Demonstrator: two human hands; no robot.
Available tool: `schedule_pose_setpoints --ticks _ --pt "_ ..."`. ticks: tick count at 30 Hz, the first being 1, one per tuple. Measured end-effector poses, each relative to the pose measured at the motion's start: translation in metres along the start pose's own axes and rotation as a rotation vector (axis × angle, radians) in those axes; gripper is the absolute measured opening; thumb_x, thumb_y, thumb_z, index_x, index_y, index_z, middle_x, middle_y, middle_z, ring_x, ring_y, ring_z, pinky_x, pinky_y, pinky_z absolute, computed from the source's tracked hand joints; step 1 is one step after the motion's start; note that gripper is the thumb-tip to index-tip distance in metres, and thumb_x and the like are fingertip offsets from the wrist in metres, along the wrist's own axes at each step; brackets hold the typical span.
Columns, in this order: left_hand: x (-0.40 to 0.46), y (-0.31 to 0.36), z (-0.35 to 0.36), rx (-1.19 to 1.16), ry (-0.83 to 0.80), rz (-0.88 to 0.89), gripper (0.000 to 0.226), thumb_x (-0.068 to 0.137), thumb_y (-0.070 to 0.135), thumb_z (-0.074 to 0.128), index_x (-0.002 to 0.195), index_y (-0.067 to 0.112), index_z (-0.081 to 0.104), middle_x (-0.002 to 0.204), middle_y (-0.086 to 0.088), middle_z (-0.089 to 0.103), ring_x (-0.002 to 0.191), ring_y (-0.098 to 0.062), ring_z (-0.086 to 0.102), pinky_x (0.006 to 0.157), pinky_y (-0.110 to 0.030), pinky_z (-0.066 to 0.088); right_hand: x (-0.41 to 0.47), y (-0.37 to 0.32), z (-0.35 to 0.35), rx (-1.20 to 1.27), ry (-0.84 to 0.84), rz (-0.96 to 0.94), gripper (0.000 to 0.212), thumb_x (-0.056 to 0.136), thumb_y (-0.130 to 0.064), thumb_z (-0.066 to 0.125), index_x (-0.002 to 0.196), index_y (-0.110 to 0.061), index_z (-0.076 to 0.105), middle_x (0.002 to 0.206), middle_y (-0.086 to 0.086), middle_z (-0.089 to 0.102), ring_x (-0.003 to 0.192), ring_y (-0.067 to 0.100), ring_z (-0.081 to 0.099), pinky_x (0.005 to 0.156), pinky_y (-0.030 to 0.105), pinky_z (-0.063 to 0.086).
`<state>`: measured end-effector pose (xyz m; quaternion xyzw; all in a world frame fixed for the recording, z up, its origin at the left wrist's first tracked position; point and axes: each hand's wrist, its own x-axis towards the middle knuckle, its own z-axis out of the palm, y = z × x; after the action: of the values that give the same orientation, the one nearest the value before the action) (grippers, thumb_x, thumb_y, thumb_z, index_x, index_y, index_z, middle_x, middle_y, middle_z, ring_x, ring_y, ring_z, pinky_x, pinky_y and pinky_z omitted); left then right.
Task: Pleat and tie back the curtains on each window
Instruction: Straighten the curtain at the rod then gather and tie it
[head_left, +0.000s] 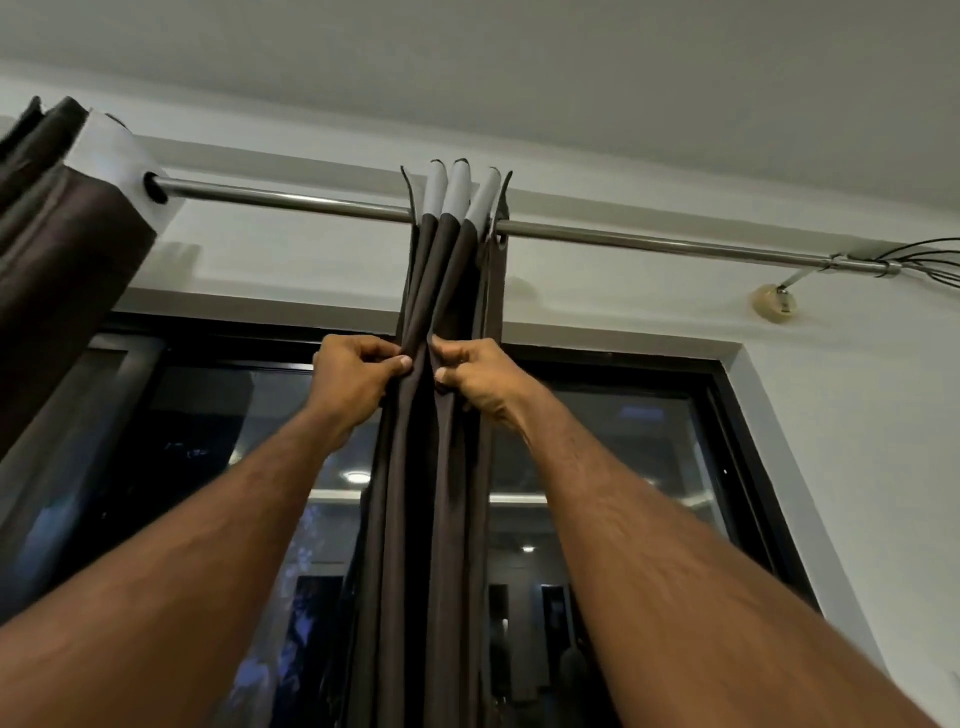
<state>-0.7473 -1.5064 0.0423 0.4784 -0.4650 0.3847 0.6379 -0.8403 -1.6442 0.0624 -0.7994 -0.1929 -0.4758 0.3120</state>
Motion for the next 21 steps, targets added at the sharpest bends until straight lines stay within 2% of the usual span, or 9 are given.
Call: schedule_pose_setpoints --ticks 2,4,7,9,12,14,15,18,21 --pt "-0.002 0.006 0.003 -0.013 0.003 0.005 0.009 0.087 0.005 0.075 0.095 0.007 0.075 0.082 -0.008 0.073 0.075 -0.018 0.069 0.062 -0.028 0.061 0.001 0.000 0.011 0.063 0.022 0.012 0.054 0.098 0.009 0.050 0.149 -0.011 0.049 0.142 0.006 0.059 0.125 0.024 0.059 0.083 0.019 0.054" --pt "-0.004 0.008 0.009 -0.030 -0.018 0.030 0.005 0.087 0.012 0.076 0.093 0.012 0.077 0.080 -0.005 0.075 0.076 -0.016 0.072 0.072 -0.035 0.062 0.000 0.001 0.017 0.090 0.031 0.018 0.057 0.098 0.007 0.047 0.150 -0.016 0.048 0.140 0.005 0.060 0.120 0.027 0.062 0.078 0.026 0.055" --pt "-0.009 0.006 0.016 -0.020 -0.027 0.048 0.016 0.085 0.028 0.080 0.092 0.014 0.079 0.080 -0.002 0.076 0.081 -0.017 0.074 0.076 -0.035 0.061 -0.011 -0.003 0.011 0.102 0.022 0.058 0.052 0.099 0.007 0.040 0.143 -0.016 0.057 0.119 -0.006 0.061 0.099 0.018 0.065 0.072 0.027 0.052" --pt "-0.008 0.004 0.019 0.054 0.031 0.054 0.020 0.078 0.023 0.086 0.092 0.011 0.079 0.081 -0.005 0.076 0.085 -0.022 0.074 0.081 -0.038 0.061 -0.020 -0.002 0.005 0.061 0.073 0.061 0.044 0.098 0.005 0.044 0.132 -0.013 0.067 0.103 -0.001 0.068 0.087 0.013 0.064 0.070 0.024 0.053" --pt "-0.004 0.004 0.023 0.137 0.086 0.036 0.018 0.077 0.013 0.085 0.093 0.011 0.079 0.082 -0.004 0.075 0.087 -0.021 0.072 0.086 -0.041 0.061 -0.025 0.006 -0.004 -0.379 0.459 -0.016 0.027 0.090 -0.019 0.070 0.117 -0.020 0.074 0.112 0.002 0.069 0.104 0.015 0.064 0.092 0.032 0.056" --pt "-0.004 0.006 0.024 0.141 0.066 0.032 0.017 0.080 0.010 0.083 0.096 0.011 0.078 0.085 -0.003 0.075 0.086 -0.018 0.072 0.088 -0.039 0.061 -0.032 0.012 -0.010 -0.728 0.680 0.017 0.053 0.081 -0.038 0.080 0.128 -0.025 0.060 0.128 0.004 0.053 0.118 0.023 0.052 0.098 0.042 0.049" --pt "-0.004 0.006 0.023 0.139 0.054 0.033 0.018 0.080 0.010 0.082 0.098 0.011 0.078 0.087 -0.003 0.075 0.087 -0.017 0.072 0.089 -0.039 0.060 -0.035 0.014 -0.014 -0.821 0.736 0.055 0.065 0.079 -0.039 0.082 0.134 -0.024 0.050 0.133 0.008 0.046 0.123 0.027 0.047 0.098 0.045 0.046" --pt "-0.003 0.005 0.018 0.148 0.040 0.037 0.019 0.080 0.013 0.083 0.098 0.013 0.078 0.088 -0.001 0.075 0.091 -0.019 0.071 0.090 -0.039 0.060 -0.040 0.015 -0.028 -0.803 0.821 0.230 0.086 0.079 -0.034 0.083 0.146 -0.019 0.031 0.143 0.016 0.038 0.132 0.036 0.038 0.101 0.051 0.040" --pt "0.000 0.005 0.012 0.164 0.043 0.056 0.023 0.080 0.013 0.083 0.102 0.010 0.078 0.089 -0.003 0.075 0.090 -0.018 0.071 0.090 -0.038 0.060 -0.037 0.019 -0.049 -0.720 0.833 0.313 0.073 0.088 -0.033 0.076 0.146 -0.015 0.036 0.143 0.017 0.046 0.134 0.037 0.042 0.103 0.051 0.041"
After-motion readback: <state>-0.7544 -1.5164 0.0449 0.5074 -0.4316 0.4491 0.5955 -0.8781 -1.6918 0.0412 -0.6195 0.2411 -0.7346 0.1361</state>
